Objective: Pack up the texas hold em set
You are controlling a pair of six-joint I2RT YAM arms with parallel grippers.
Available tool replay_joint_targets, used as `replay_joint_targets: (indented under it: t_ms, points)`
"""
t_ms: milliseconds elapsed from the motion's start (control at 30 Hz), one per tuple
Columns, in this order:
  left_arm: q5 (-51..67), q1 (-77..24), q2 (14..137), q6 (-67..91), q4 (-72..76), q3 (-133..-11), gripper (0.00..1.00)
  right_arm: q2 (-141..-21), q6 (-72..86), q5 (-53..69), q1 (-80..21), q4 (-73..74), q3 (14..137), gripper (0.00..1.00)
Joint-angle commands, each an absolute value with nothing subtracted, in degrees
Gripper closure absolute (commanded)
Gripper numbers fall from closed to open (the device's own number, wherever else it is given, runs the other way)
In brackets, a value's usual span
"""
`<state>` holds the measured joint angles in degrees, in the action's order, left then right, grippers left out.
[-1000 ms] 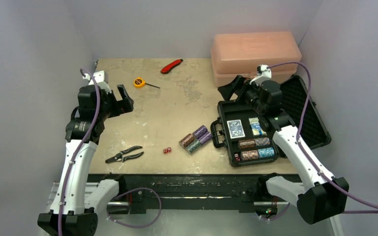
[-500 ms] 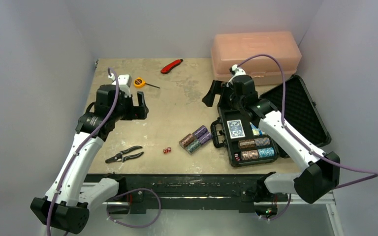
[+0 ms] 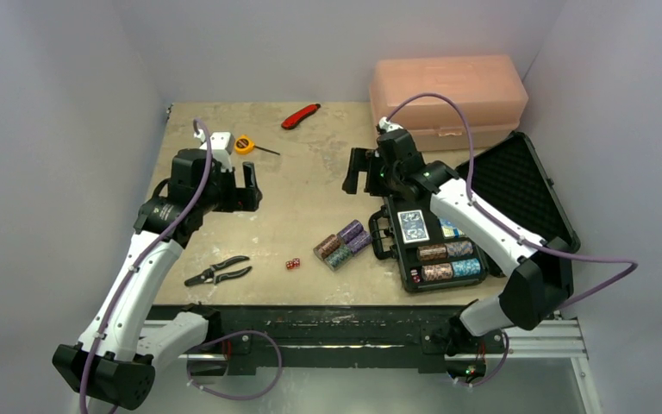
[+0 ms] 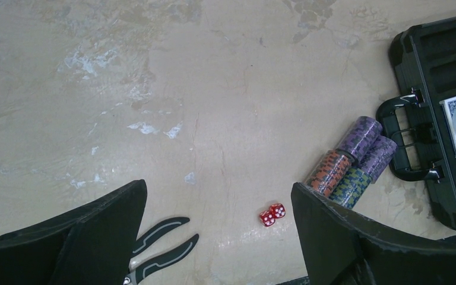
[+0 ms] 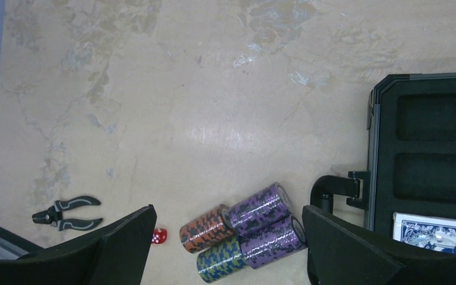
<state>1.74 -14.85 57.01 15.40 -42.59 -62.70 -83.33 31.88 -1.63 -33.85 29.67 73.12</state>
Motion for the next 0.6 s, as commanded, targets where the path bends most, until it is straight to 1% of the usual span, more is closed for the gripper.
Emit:
replay_joint_targets:
  t_ms: [0,167,333,567]
  points:
    - [0.9,-15.3,56.9,14.3,-42.6,-65.2,0.09,-85.3,35.8,-5.0,-34.8,33.0,76.4,0.01]
    - [0.4,-15.6,56.9,14.2,-42.8,-65.2,0.09,-89.0,40.7,-6.5,-37.8,34.3,76.2,0.01]
    - [0.2,-15.8,56.9,14.2,-43.3,-65.4,0.09,-91.1,45.1,-11.4,-41.2,34.7,75.8,0.01]
    - [-1.6,-15.8,56.7,14.1,-43.5,-65.4,0.1,-92.8,52.9,-14.7,-42.9,36.2,74.7,0.01]
